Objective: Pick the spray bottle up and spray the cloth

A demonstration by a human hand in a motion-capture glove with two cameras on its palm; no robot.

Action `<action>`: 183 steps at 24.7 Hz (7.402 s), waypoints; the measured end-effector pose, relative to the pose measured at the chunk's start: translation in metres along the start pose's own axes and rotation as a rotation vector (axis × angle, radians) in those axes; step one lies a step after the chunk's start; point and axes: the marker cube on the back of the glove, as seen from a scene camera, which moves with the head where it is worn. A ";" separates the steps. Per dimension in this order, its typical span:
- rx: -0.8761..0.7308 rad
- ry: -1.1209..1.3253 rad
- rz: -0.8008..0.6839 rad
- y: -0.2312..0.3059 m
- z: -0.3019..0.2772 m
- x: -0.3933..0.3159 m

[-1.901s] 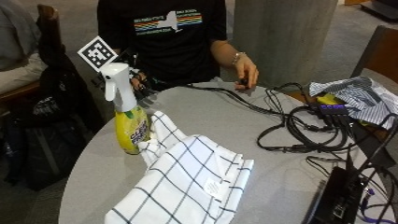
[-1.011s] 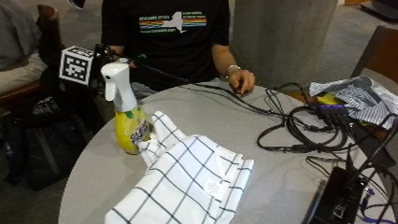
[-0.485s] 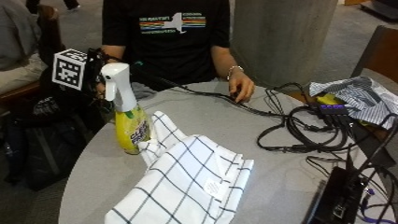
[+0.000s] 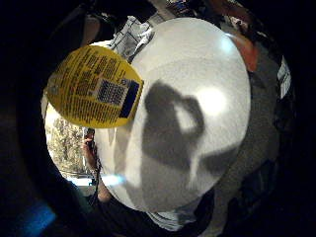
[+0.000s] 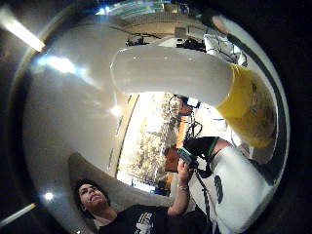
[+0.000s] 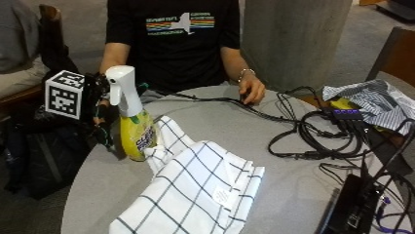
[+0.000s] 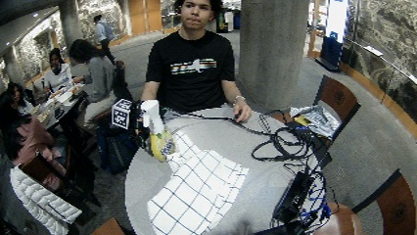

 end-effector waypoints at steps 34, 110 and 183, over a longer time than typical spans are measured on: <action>0.276 -0.108 -0.153 -0.003 -0.009 -0.003; -0.283 0.126 0.144 -0.092 0.019 -0.056; -0.303 0.095 -0.371 0.104 0.156 -0.100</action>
